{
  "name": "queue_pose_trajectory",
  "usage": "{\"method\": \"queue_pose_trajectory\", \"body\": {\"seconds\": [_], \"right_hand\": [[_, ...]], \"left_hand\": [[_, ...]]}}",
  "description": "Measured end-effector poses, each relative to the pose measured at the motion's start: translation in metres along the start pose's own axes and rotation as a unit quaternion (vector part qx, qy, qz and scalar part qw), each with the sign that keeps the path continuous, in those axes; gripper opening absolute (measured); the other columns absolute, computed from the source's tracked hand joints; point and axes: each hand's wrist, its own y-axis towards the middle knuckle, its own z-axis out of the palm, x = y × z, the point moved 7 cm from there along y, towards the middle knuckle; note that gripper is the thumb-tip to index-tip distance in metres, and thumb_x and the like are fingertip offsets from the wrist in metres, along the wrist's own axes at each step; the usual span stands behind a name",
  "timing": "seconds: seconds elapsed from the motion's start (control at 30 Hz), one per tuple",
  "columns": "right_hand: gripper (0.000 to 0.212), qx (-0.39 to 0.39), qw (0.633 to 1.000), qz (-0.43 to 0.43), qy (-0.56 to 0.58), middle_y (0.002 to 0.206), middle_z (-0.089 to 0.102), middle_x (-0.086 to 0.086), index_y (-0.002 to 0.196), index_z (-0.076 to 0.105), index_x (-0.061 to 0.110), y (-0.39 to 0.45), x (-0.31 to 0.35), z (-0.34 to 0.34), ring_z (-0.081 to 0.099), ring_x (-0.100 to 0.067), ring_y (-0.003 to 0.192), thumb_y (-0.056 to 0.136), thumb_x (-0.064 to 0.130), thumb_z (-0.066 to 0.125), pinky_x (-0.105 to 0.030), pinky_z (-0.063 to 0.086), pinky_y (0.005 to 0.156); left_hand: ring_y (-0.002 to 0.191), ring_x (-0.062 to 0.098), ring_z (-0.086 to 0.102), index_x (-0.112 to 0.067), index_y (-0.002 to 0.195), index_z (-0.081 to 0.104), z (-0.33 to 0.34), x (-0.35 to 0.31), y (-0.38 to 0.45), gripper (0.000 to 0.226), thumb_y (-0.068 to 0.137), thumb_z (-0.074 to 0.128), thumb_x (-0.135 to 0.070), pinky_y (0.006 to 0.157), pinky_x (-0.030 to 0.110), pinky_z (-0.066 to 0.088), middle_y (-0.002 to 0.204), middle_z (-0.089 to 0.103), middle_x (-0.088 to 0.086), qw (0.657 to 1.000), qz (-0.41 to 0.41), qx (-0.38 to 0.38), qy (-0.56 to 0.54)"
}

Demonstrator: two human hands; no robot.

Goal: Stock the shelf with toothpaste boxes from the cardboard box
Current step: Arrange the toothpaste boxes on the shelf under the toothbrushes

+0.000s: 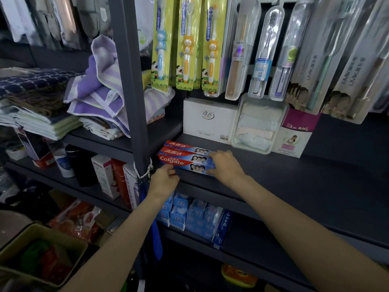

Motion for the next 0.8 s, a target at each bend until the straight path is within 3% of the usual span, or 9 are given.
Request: {"method": "queue_pose_trajectory", "body": {"seconds": [0.17,0.4,0.57,0.63,0.7,0.8], "right_hand": [[0.043,-0.056,0.998,0.037,0.019,0.128,0.042,-0.016,0.128,0.045,0.005,-0.004,0.009,0.0,0.039,-0.031,0.12,0.089,0.015,0.061,-0.037,0.043,0.093],[0.038,-0.093,0.994,0.051,0.001,0.131,0.037,-0.016,0.127,0.047,0.003,-0.017,0.016,-0.006,0.034,-0.029,0.123,0.09,-0.003,0.049,-0.034,0.044,0.087],[0.02,-0.188,0.976,-0.058,0.092,0.11,0.052,-0.019,0.105,0.061,-0.002,-0.064,0.025,-0.024,0.048,-0.033,0.102,0.087,-0.001,0.052,-0.04,0.046,0.083],[0.016,-0.176,0.973,-0.1,0.11,0.099,0.058,-0.018,0.095,0.064,-0.002,-0.101,0.021,-0.019,0.056,-0.033,0.089,0.083,-0.002,0.053,-0.04,0.048,0.075],[0.015,-0.115,0.983,-0.094,0.105,0.092,0.062,-0.014,0.092,0.064,0.001,-0.144,0.004,0.0,0.059,-0.029,0.08,0.084,0.003,0.051,-0.039,0.049,0.07],[0.017,-0.01,0.995,-0.026,0.1,0.088,0.066,-0.011,0.089,0.064,0.006,-0.219,-0.051,0.05,0.062,-0.03,0.08,0.084,0.01,0.049,-0.041,0.05,0.069]], "left_hand": [[0.123,0.026,0.05,0.001,0.134,0.042,0.003,-0.007,-0.012,0.045,0.09,0.049,0.002,0.101,0.026,0.037,0.134,0.05,0.017,0.994,0.056,0.035,0.084],[0.119,0.025,0.052,-0.004,0.132,0.048,0.001,-0.015,-0.032,0.042,0.09,0.049,-0.002,0.096,0.026,0.04,0.13,0.055,0.014,0.984,0.105,0.03,0.143],[0.107,0.023,0.059,-0.004,0.122,0.055,0.014,-0.032,-0.071,0.034,0.09,0.046,0.0,0.089,0.027,0.045,0.118,0.061,0.01,0.965,0.214,0.013,0.151],[0.099,0.023,0.06,-0.005,0.118,0.056,0.043,-0.027,-0.095,0.03,0.09,0.047,-0.002,0.081,0.027,0.045,0.112,0.062,0.009,0.948,0.26,0.067,0.171],[0.089,0.021,0.057,-0.007,0.117,0.054,0.086,-0.009,-0.124,0.027,0.09,0.047,-0.005,0.071,0.021,0.039,0.102,0.059,0.004,0.929,0.265,0.16,0.205],[0.095,0.024,0.058,-0.009,0.122,0.049,0.166,0.033,-0.178,0.033,0.09,0.048,-0.006,0.077,0.026,0.041,0.101,0.057,0.002,0.884,0.239,0.321,0.243]]}}
